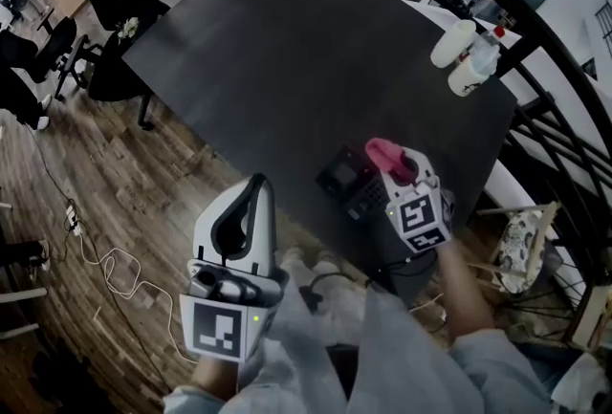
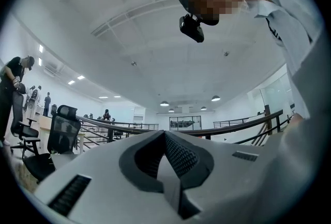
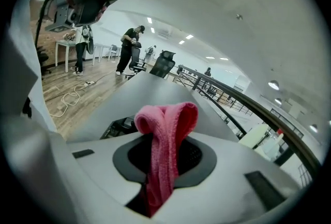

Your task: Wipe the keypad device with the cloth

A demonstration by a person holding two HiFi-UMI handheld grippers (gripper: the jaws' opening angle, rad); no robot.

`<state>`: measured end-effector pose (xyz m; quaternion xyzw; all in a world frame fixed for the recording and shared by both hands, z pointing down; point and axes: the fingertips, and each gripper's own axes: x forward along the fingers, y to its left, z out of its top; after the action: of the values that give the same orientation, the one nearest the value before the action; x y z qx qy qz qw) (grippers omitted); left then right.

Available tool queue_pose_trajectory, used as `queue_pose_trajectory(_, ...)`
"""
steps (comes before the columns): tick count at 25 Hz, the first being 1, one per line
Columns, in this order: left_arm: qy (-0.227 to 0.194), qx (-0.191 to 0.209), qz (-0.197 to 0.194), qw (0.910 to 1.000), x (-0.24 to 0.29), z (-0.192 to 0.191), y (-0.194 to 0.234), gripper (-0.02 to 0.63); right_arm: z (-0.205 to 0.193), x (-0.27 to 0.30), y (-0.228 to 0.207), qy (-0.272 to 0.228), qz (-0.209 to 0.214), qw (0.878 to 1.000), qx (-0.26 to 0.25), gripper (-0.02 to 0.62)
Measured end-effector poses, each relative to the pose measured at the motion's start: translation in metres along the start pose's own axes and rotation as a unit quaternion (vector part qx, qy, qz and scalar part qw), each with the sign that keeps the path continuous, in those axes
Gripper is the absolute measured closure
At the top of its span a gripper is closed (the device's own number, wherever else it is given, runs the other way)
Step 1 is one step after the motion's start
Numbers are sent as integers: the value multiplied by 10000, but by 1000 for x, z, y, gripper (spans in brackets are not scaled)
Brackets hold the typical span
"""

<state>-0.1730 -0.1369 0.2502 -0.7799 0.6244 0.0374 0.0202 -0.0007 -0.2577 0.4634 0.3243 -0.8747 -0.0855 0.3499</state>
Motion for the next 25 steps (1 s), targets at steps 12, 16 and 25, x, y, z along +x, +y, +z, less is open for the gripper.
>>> queue_pose_trajectory(12,21,-36,-388,9992,13,-5,-20,603,-37,-49,-16,-235,-1139,9738,1955,523)
queue_pose_trajectory(16,53,-40,-497,9987,17,-6,-26,603,-48,-61,-14,-277,-1438,9576,2482,523)
queue_pose_trajectory(25,78,-44,-668,9977,21,-8,-35,603,-70,-70,13,-153,-1564,9351,3175,523)
